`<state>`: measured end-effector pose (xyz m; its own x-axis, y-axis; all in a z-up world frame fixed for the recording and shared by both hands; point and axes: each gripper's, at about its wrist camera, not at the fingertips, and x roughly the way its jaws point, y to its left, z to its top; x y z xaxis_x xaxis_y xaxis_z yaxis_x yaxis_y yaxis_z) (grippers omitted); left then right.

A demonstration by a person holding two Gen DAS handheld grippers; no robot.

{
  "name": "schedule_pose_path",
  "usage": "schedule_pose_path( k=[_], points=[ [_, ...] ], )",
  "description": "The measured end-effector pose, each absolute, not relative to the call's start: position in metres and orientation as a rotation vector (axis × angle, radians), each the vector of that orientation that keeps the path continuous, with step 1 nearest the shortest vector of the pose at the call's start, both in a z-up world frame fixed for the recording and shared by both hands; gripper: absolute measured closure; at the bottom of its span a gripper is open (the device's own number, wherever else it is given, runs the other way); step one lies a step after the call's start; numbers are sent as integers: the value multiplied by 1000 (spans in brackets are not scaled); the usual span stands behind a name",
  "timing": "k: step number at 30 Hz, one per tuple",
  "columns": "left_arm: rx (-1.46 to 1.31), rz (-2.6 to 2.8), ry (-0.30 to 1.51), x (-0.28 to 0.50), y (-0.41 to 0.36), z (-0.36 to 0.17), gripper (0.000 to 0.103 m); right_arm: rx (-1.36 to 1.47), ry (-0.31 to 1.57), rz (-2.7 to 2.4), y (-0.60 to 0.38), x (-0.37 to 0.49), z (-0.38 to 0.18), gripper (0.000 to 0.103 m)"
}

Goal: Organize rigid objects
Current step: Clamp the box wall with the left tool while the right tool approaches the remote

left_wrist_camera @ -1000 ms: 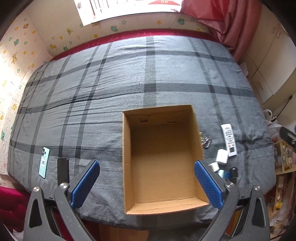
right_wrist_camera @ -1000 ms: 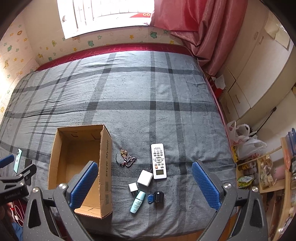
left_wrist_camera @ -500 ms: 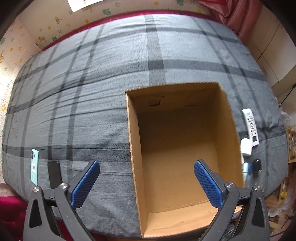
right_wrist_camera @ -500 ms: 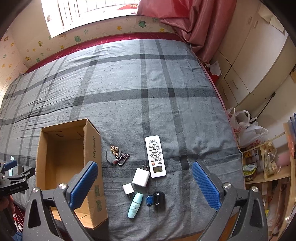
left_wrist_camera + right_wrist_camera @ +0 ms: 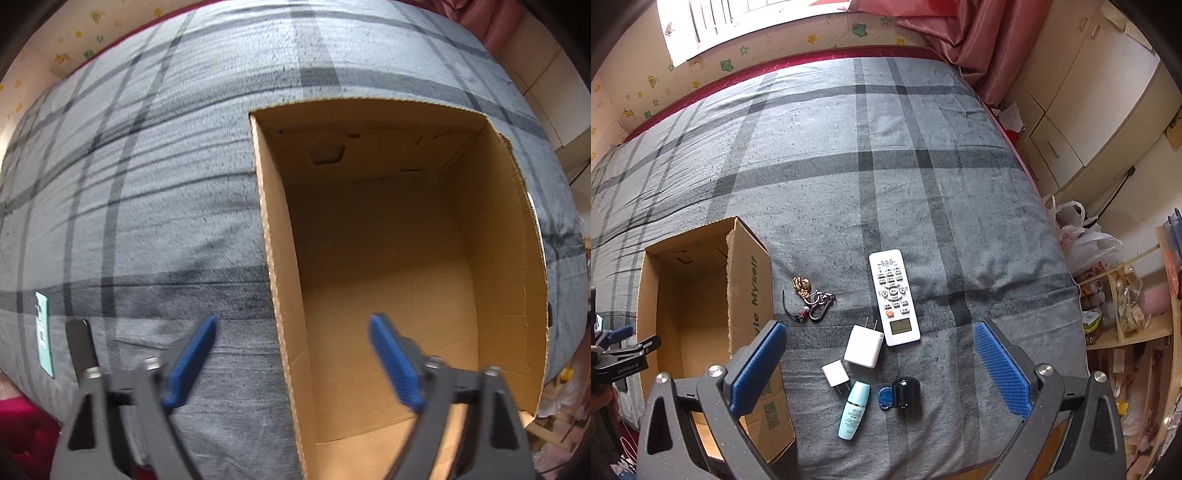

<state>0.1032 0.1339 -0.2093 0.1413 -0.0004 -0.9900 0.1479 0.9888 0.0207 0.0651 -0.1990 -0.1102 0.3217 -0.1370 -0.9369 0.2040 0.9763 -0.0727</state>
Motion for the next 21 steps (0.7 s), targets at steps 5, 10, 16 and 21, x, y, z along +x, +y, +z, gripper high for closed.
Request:
schedule_pose_path(
  k=[5, 10, 16, 21],
  points=[
    [118, -118, 1465, 100, 132, -222, 70, 53, 1236, -230, -200, 66, -116, 0],
    [119, -108, 1475, 96, 133, -227, 86, 44, 1239, -234, -203, 66, -119, 0],
    [128, -115, 1503, 95, 133, -235, 87, 50, 1254, -247, -213, 65, -128, 0],
    [139, -123, 1488, 93, 131, -234, 87, 40, 1262, -244, -219, 63, -135, 0]
  ],
)
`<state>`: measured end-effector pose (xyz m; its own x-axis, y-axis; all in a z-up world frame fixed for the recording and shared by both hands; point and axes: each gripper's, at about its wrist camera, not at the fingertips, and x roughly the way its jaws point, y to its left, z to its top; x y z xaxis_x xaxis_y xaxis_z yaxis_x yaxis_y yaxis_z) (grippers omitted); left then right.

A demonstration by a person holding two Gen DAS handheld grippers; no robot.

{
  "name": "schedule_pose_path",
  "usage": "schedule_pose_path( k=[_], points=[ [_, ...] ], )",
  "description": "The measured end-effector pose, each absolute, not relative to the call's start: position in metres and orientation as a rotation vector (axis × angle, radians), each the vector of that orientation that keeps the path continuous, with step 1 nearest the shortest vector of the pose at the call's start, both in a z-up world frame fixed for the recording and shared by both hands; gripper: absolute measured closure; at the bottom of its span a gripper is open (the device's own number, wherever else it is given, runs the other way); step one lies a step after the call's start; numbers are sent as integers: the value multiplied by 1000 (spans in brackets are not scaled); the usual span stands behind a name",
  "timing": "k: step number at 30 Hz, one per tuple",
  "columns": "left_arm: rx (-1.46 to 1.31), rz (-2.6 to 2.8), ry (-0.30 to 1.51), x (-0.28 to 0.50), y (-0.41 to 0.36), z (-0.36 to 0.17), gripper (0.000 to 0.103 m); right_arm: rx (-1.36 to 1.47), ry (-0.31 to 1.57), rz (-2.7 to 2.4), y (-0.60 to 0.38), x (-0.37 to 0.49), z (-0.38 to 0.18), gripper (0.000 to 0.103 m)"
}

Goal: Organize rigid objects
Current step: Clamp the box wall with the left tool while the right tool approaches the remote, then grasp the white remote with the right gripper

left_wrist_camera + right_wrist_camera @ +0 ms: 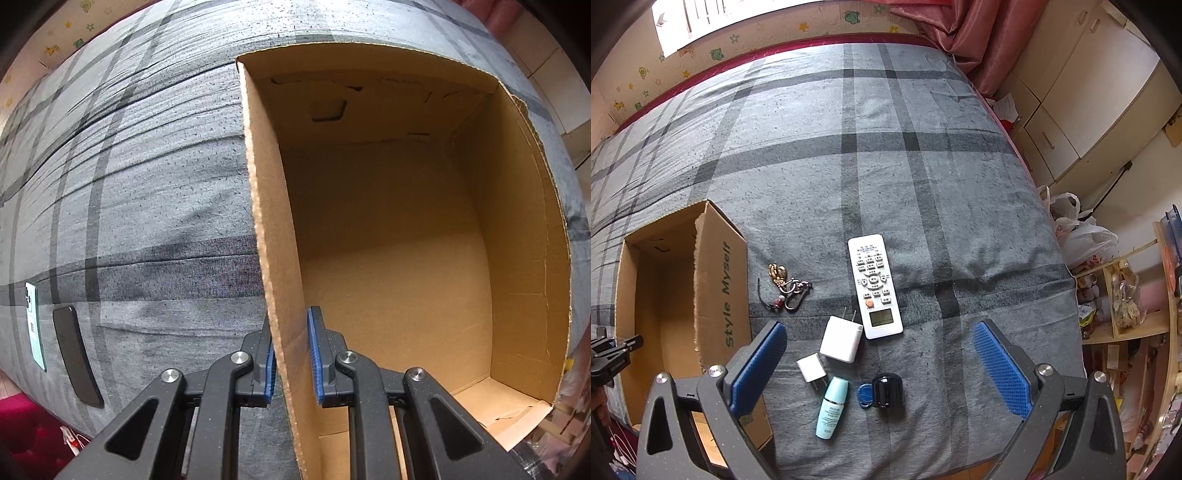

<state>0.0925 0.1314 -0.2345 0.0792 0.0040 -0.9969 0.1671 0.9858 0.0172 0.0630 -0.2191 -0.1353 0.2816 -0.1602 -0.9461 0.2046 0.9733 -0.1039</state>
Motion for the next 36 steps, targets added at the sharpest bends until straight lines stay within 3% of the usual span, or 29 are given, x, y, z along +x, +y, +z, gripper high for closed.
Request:
schedule_pose_path(
  k=[28, 31, 33, 36],
  points=[
    [104, -89, 1534, 97, 137, -249, 87, 17, 1438, -125, -249, 136, -276, 2],
    [129, -89, 1525, 98, 137, -251, 88, 7, 1448, -123, -248, 140, -286, 9],
    [135, -87, 1522, 98, 137, -252, 88, 5, 1464, -113, -247, 142, -293, 21],
    [142, -86, 1521, 98, 136, -253, 88, 27, 1492, -87, -246, 144, -302, 30]
  ],
)
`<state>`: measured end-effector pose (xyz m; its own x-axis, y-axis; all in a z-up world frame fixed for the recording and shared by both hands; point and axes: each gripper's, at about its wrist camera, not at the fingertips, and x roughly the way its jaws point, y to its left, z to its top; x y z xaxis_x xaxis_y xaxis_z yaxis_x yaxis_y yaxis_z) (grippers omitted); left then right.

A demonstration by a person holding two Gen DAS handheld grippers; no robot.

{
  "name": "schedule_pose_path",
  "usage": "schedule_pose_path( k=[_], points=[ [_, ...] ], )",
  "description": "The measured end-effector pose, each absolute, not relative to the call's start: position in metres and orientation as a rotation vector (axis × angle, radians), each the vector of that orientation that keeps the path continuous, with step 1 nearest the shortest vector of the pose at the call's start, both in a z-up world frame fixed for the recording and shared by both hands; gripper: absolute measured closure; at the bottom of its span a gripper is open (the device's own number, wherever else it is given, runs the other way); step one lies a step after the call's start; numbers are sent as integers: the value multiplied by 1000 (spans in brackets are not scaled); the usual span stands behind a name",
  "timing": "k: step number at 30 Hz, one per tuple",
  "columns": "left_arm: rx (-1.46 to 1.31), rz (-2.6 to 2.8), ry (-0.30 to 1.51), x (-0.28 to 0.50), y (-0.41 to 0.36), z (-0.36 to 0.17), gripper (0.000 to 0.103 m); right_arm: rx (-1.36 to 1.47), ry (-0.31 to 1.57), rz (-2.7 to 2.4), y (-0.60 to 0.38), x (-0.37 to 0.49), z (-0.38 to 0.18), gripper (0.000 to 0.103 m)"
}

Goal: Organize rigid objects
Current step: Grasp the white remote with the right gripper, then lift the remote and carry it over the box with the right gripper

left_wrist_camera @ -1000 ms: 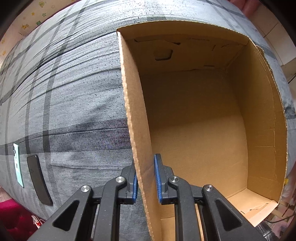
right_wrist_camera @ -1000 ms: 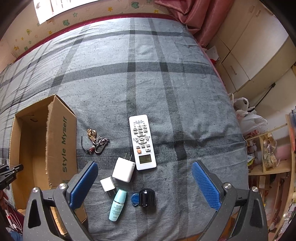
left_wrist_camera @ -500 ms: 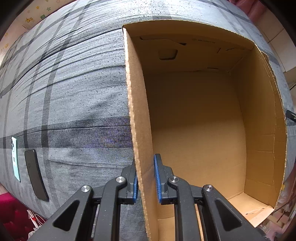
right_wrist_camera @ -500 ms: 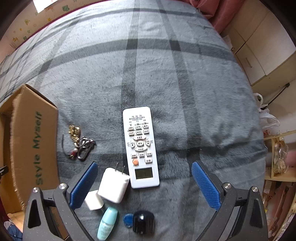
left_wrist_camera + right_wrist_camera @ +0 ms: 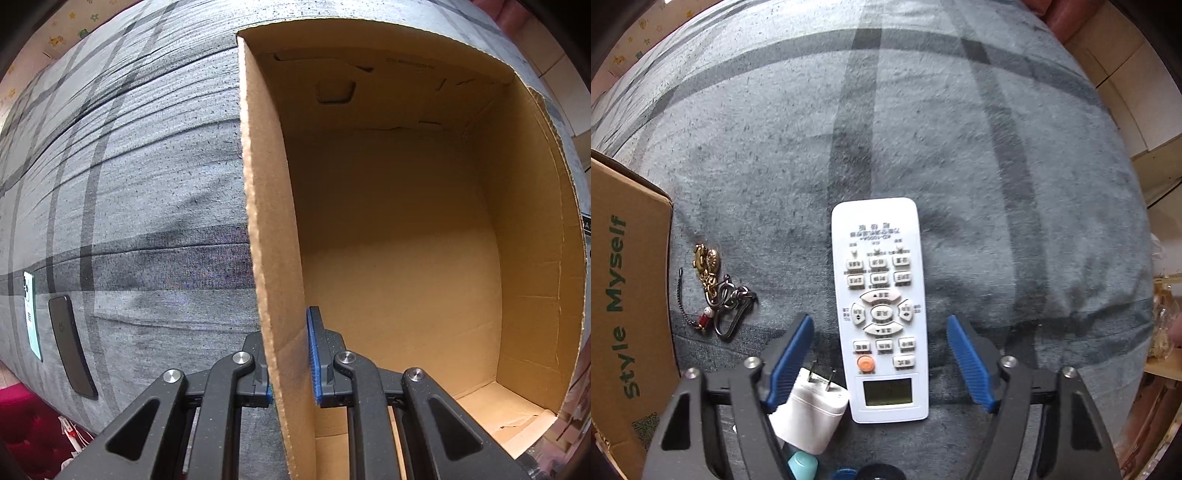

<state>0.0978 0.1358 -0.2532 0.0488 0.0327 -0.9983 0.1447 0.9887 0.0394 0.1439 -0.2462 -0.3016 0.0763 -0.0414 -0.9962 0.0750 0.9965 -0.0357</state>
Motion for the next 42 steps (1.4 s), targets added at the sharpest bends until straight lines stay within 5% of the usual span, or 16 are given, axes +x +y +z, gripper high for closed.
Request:
schedule_pose_path(
  k=[6, 42],
  points=[
    [148, -81, 1518, 93, 129, -253, 88, 43, 1521, -90, -247, 150, -316, 52],
    [133, -103, 1461, 78, 129, -240, 89, 27, 1374, -105, -225, 119, -191, 56]
  ],
)
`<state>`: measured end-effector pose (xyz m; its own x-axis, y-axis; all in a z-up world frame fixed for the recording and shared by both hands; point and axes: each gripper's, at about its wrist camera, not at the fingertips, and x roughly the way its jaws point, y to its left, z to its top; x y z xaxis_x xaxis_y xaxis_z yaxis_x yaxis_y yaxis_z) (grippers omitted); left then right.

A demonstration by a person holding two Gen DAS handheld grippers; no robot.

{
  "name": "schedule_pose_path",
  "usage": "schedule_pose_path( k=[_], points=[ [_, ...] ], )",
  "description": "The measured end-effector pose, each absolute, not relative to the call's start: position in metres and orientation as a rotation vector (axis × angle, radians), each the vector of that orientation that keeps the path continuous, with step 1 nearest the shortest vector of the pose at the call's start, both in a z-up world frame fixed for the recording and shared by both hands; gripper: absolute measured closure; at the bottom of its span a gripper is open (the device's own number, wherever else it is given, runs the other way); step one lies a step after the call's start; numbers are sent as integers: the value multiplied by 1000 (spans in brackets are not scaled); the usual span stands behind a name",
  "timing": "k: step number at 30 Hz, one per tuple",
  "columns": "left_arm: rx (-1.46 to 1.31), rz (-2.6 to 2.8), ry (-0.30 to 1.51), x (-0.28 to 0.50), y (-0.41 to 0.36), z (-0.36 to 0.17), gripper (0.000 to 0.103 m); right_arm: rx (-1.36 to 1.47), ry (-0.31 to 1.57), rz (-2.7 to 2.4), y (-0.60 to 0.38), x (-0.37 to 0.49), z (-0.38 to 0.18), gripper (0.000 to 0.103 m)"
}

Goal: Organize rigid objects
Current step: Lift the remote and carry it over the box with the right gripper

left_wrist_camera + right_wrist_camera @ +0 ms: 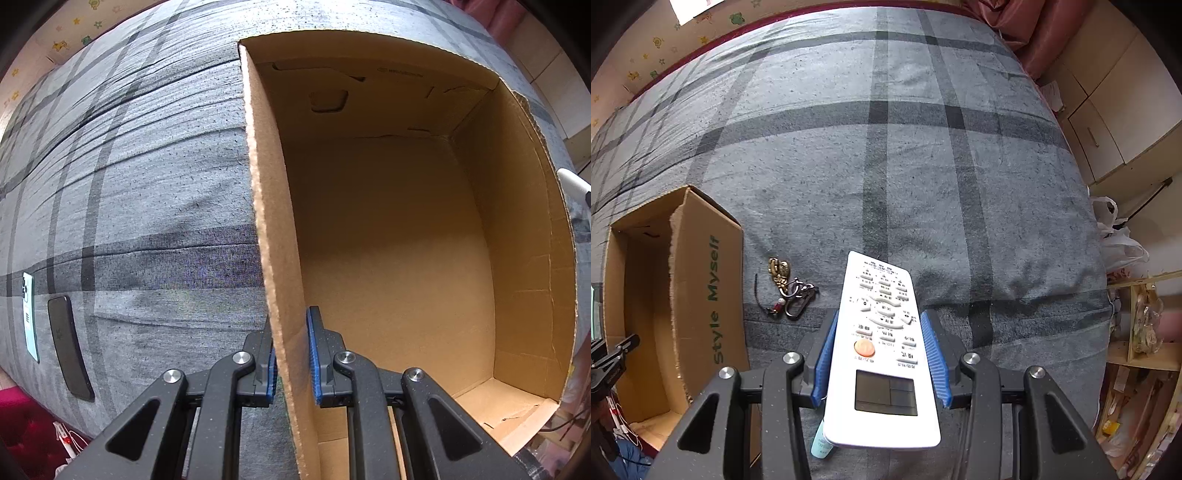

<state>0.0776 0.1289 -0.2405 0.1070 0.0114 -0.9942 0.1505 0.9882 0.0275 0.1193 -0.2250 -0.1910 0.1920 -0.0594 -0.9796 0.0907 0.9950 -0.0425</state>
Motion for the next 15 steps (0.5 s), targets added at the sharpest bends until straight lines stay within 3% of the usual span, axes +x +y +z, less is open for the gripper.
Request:
schedule_pose_path(
  k=[15],
  points=[
    [124, -98, 1476, 75, 132, -241, 89, 9, 1338, -19, -180, 108, -144, 56]
  ],
)
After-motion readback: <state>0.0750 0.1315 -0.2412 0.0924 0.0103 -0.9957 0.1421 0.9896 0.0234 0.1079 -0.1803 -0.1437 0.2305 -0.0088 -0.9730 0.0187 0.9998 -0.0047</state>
